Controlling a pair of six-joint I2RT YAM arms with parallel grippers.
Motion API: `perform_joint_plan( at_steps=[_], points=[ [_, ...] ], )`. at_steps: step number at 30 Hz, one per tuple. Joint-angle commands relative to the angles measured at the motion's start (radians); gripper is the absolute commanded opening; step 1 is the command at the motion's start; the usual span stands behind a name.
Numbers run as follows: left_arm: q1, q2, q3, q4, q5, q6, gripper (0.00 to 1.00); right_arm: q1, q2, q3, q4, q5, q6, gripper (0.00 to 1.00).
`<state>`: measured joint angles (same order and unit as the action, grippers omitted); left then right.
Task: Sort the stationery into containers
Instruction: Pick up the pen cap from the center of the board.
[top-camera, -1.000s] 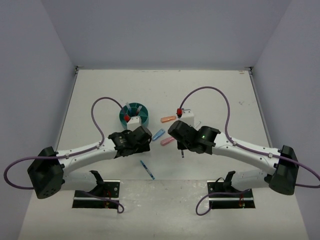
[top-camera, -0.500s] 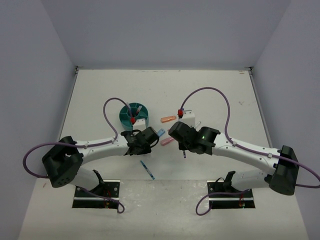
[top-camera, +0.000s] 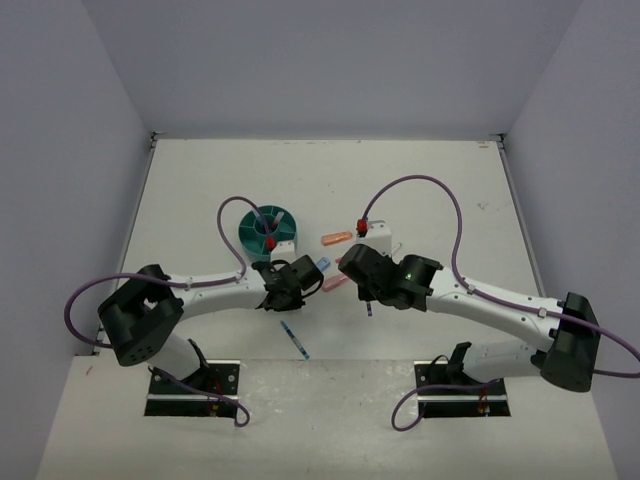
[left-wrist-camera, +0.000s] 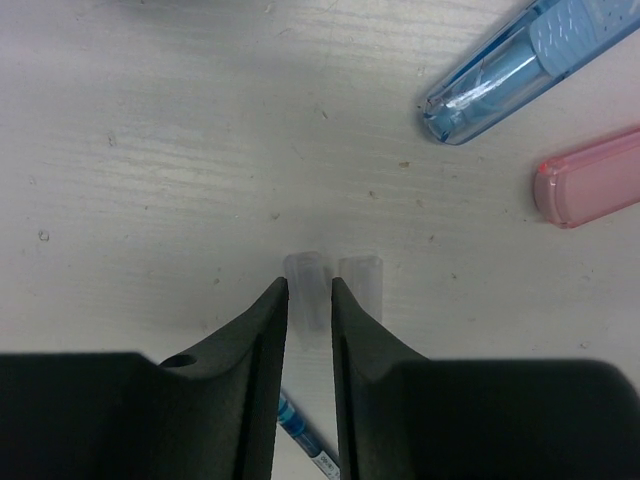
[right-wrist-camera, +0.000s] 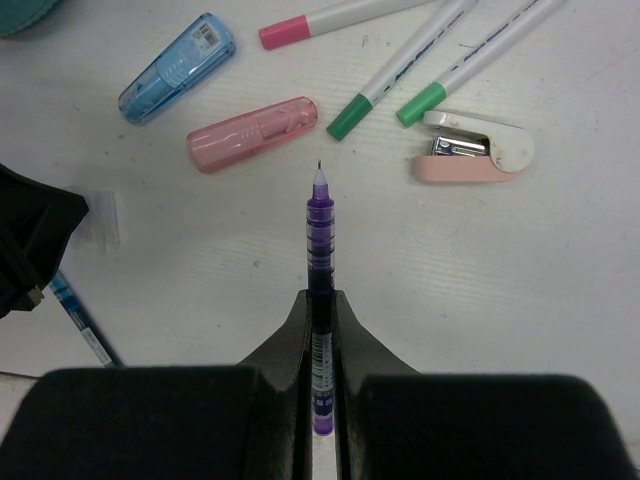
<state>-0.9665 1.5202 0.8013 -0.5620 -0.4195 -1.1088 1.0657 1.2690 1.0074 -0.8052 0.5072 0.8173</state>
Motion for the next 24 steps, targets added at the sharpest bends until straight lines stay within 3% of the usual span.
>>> perform_joint_plan(
  at_steps=[1, 13, 18, 24],
  points=[
    [-0.015, 0.0, 0.021, 0.021, -0.016, -0.033, 0.25, 0.001, -0.025, -0.007, 0.027, 0.034, -0.004, 0.0],
    [-0.015, 0.056, 0.0, 0.024, -0.002, -0.04, 0.27, 0.001, -0.035, -0.017, 0.054, 0.007, -0.016, 0.0],
    [-0.016, 0.042, -0.01, 0.027, -0.001, -0.033, 0.02, 0.0, -0.061, -0.038, 0.103, -0.014, -0.03, 0.0],
    [-0.015, -0.081, 0.042, -0.04, -0.086, -0.027, 0.0, 0.0, -0.19, -0.171, 0.347, -0.129, -0.115, 0.0]
  ],
)
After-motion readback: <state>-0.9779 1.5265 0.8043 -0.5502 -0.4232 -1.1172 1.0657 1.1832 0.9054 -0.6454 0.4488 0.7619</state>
